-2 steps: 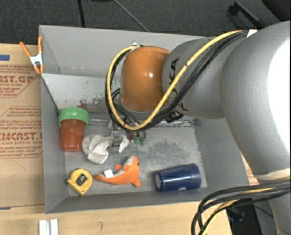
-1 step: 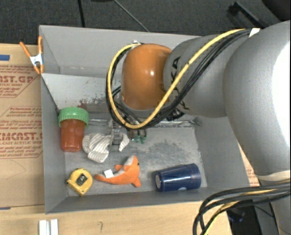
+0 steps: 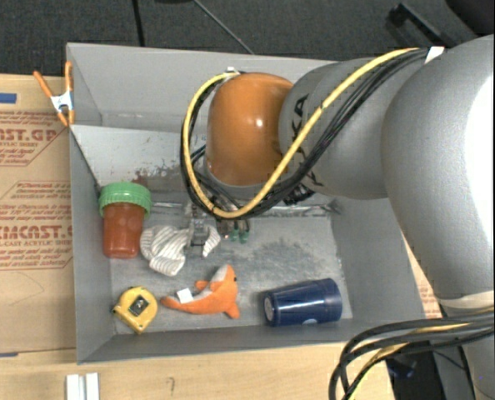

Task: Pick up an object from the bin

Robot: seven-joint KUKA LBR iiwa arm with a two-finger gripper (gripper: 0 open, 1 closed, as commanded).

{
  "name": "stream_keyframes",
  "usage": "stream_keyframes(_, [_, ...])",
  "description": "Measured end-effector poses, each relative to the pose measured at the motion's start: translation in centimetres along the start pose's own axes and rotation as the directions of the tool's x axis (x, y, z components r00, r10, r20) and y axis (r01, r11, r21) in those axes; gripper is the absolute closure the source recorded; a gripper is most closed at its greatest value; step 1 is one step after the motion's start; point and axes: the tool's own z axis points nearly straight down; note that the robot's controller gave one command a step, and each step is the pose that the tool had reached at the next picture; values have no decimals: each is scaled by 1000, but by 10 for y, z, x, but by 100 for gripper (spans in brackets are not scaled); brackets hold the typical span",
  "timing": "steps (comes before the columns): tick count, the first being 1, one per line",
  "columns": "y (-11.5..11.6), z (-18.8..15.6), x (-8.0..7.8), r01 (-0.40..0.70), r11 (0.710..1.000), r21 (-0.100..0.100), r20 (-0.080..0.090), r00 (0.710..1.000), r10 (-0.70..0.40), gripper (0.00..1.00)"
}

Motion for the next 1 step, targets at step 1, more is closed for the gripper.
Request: stream_keyframes(1, [0, -2, 0, 0, 1000, 0, -1, 1000, 0, 100])
